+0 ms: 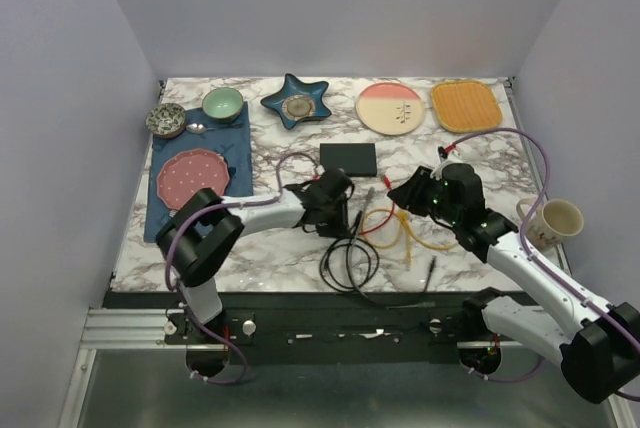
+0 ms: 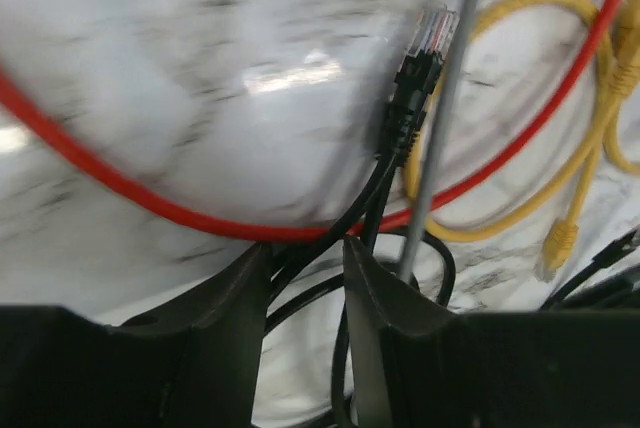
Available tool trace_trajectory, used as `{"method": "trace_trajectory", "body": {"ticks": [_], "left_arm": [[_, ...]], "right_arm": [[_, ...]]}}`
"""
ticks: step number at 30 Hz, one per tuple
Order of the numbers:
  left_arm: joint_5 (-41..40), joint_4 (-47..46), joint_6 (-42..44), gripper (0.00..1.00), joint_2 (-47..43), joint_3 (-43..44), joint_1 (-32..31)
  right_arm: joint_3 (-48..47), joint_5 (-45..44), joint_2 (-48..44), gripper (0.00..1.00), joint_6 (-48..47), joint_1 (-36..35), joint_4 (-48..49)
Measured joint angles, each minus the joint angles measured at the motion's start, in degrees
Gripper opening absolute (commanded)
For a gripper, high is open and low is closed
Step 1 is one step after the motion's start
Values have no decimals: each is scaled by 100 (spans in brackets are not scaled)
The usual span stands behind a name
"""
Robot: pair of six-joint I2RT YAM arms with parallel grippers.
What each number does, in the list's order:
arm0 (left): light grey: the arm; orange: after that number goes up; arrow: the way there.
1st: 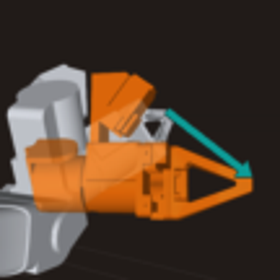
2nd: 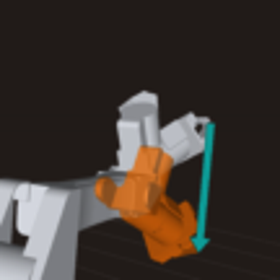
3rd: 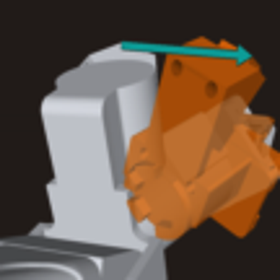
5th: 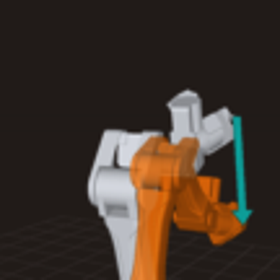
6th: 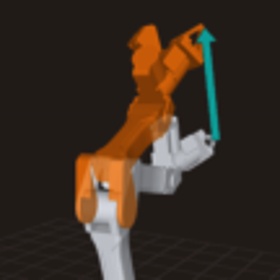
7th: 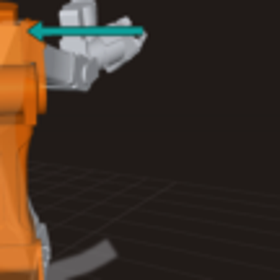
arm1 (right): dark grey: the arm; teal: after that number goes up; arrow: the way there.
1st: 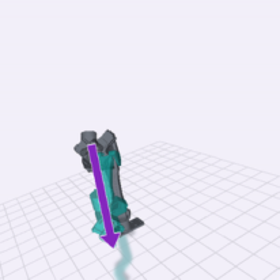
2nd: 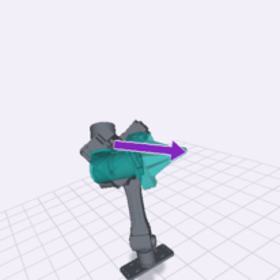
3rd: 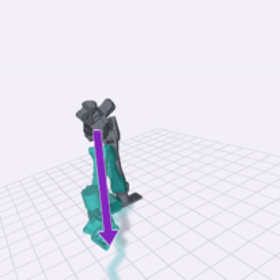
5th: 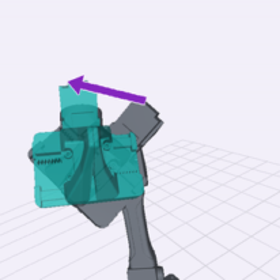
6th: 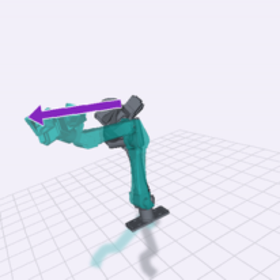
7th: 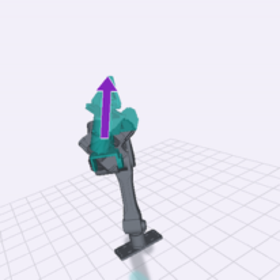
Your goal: Pull the plug from the switch port
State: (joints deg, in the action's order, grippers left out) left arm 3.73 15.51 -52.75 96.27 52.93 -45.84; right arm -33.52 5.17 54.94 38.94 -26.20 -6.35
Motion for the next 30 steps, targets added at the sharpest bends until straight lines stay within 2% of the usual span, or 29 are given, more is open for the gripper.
{"method": "trace_trajectory", "body": {"ticks": [3, 6, 12, 17, 20, 21, 22, 25, 28, 30], "left_arm": [[358, 245, 459, 26, 940, 1158, -514], [671, 356, 697, 21, 1550, 1939, -787], [1340, 492, 651, 16, 2455, 3198, -833], [1871, 278, 422, 16, 3729, 5047, -879], [2188, 323, 315, 17, 4548, 6457, -988], [2297, 326, 286, 21, 4769, 6870, -1023], [2376, 293, 267, 30, 4935, 7152, -1056], [2485, 234, 269, 46, 4909, 7104, -1088], [2479, -48, 328, 53, 4225, 5873, -1034], [2411, -160, 374, 54, 3587, 4986, -905]], "right_arm": [[-216, -142, -61, 40, -22, 0, -179], [-376, -365, -352, 40, -52, 0, -389], [-584, -807, -1274, 40, -70, 0, -555], [-772, -1023, -1440, 40, -111, 0, -588], [-833, -1067, -1316, 40, -109, 0, -632], [-833, -1071, -1279, 40, -109, 0, -658], [-833, -1086, -1248, 41, -109, 0, -697], [-846, -1110, -1226, 41, -109, 0, -710], [-890, -1167, -1246, 42, -109, 0, -710], [-920, -1202, -1259, 43, -103, 0, -708]]}}
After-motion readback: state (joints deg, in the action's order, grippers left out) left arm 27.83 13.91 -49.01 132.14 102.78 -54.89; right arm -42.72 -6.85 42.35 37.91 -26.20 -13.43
